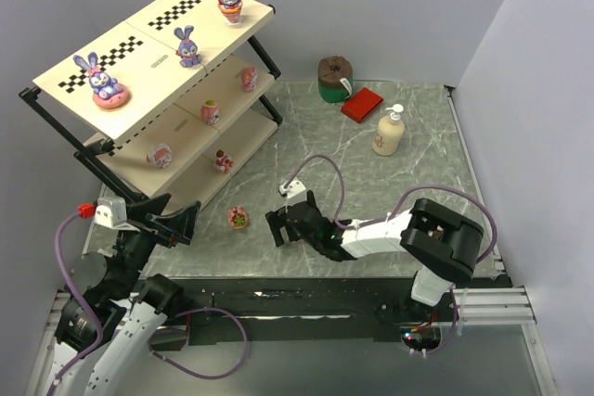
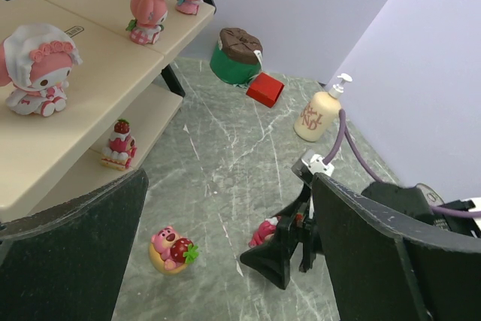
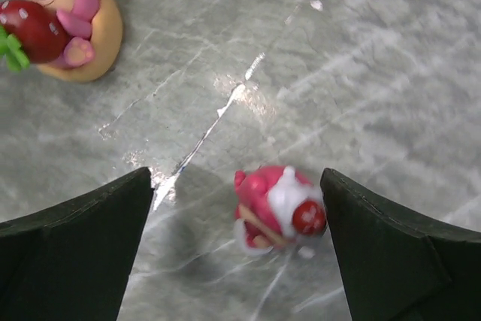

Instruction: Place and organize the plastic toys onto the shelf

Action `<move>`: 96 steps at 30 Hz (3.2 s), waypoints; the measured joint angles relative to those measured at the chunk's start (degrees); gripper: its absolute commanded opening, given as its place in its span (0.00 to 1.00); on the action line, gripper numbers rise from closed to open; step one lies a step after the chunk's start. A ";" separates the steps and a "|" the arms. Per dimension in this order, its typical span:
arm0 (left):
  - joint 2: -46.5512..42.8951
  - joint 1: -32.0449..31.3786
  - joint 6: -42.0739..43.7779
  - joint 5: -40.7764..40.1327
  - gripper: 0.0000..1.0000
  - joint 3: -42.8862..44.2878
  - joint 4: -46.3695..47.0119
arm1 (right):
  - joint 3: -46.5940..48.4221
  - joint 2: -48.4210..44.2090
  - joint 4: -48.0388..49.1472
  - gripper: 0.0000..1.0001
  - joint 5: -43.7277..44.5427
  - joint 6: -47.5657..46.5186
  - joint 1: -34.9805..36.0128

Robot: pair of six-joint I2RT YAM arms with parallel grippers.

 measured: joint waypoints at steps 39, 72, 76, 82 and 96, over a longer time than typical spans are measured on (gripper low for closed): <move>0.00 0.00 0.00 0.00 0.96 0.00 0.00 | 21.79 16.65 -44.74 0.82 41.00 49.75 11.02; 0.00 0.00 0.00 0.00 0.96 0.00 0.00 | 1.55 6.88 -0.13 0.15 24.11 7.89 8.85; 0.00 0.00 0.00 -0.02 0.96 0.00 0.00 | 3.82 7.91 -1.55 0.06 23.63 5.81 8.85; 0.00 0.00 0.00 -0.02 0.96 0.00 0.00 | 9.62 8.13 -4.76 0.05 21.03 2.01 8.85; 0.00 0.00 0.22 -1.97 0.96 1.42 -0.98 | 34.10 15.93 -4.17 0.06 13.77 -2.45 9.09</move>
